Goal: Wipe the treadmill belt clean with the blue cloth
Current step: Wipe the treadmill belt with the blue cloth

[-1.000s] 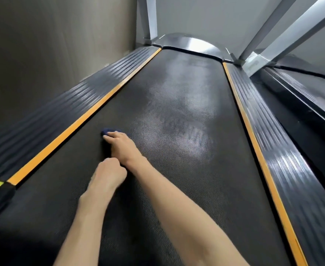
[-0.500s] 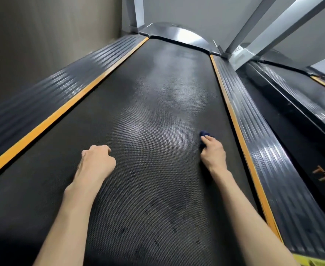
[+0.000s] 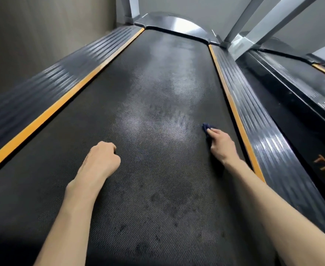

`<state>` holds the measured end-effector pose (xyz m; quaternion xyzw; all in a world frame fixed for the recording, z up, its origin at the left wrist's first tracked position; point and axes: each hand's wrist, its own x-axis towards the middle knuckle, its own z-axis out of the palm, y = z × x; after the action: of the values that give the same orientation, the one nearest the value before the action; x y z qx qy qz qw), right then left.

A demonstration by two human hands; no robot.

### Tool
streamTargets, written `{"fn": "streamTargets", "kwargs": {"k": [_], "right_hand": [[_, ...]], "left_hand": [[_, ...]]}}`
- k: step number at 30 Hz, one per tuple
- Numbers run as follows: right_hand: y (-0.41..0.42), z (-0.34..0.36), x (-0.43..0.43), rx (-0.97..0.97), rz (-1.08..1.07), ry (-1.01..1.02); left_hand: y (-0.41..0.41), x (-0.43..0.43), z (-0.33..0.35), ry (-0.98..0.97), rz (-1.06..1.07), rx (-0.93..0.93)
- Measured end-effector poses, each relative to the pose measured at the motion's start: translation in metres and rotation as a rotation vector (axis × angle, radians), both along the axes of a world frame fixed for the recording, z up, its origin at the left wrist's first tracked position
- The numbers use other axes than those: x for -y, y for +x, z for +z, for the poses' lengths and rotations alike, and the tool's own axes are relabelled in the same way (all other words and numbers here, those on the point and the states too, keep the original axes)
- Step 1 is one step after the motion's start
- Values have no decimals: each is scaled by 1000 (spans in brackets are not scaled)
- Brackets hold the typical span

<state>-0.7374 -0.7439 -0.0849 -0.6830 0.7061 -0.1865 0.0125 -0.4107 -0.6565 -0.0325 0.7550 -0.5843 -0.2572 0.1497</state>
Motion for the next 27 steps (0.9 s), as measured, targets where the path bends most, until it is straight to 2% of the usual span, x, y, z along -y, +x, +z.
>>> {"fn": "streamTargets", "kwargs": {"k": [2, 4, 7, 9, 12, 14, 15, 18, 20, 22, 24, 27], "right_hand": [[23, -2, -25, -23, 85, -46], [36, -6, -68, -74, 324, -92], [16, -1, -94, -142, 620, -46], [-8, 3, -67, -179, 575, -69], [-34, 2, -13, -59, 216, -57], [-28, 2, -3, 10, 76, -36], [-22, 3, -12, 0, 103, -38], [-22, 4, -67, -78, 455, 11], [-33, 8, -101, -110, 640, 95], [-49, 11, -97, -187, 734, 88], [-61, 2, -63, -212, 617, 30], [-66, -4, 1, -123, 262, 33]], "left_hand": [[-9, 4, 0, -28, -18, 7], [-22, 8, -1, -79, -66, -29], [-39, 12, -3, -110, -179, -73], [-45, 13, -7, -97, -236, -56], [-54, 10, -12, -73, -283, 29], [-61, 8, -14, -66, -307, 48], [-64, 7, -15, -62, -320, 49], [-70, 6, -18, -68, -347, 58], [-75, 7, -21, -146, -352, 53], [-83, 8, -20, -240, -378, 34], [-92, 6, -18, -239, -449, 52], [-99, 2, -20, -151, -530, 111]]}}
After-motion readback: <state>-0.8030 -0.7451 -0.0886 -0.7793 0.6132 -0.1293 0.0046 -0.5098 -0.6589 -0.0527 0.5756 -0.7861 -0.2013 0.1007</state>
